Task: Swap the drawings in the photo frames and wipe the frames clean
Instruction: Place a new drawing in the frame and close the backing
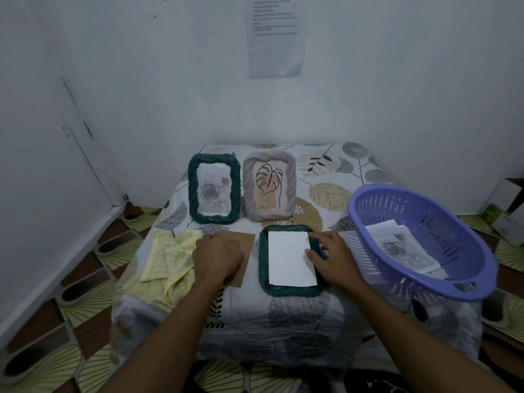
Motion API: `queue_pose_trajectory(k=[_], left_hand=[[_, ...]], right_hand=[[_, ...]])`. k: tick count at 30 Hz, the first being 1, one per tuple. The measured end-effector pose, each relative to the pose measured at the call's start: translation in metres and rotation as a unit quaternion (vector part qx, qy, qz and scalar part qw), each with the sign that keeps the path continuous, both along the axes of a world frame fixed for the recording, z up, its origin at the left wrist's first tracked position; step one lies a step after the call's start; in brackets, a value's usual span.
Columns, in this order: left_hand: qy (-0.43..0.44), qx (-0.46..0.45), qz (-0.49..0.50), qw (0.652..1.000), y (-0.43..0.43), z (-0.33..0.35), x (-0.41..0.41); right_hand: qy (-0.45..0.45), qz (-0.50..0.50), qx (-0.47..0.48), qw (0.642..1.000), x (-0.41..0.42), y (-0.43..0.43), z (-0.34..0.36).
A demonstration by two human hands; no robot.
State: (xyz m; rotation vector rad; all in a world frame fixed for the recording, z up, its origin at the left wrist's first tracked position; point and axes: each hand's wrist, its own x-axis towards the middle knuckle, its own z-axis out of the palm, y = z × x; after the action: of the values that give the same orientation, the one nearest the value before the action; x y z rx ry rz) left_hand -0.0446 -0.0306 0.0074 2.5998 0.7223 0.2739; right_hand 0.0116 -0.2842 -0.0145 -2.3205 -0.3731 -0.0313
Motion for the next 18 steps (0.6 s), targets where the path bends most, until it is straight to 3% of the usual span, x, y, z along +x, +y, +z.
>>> queue_pose_trajectory(k=[7,9,13,18], left_hand=[[-0.088,-0.136,-0.019,0.987,-0.019,0.051,0.006],[-0.095,-0.144,-0.039,0.984,-0.035,0.058,0.011],[-0.088,-0.142,-0.075,0.983,-0.071,0.057,0.019],[-0.116,-0.23,-0.118,0.959,-0.078,0.043,0.023]], right_hand=[[0.009,-0.001,0.034,0.999,0.004,0.001,0.022],[0.004,-0.007,0.088,0.996,0.001,0.006,0.038],[0.123,0.016,0.241,0.962,-0.004,0.019,0.067],[0.128,-0.03,0.237,0.963,0.003,0.015,0.073]])
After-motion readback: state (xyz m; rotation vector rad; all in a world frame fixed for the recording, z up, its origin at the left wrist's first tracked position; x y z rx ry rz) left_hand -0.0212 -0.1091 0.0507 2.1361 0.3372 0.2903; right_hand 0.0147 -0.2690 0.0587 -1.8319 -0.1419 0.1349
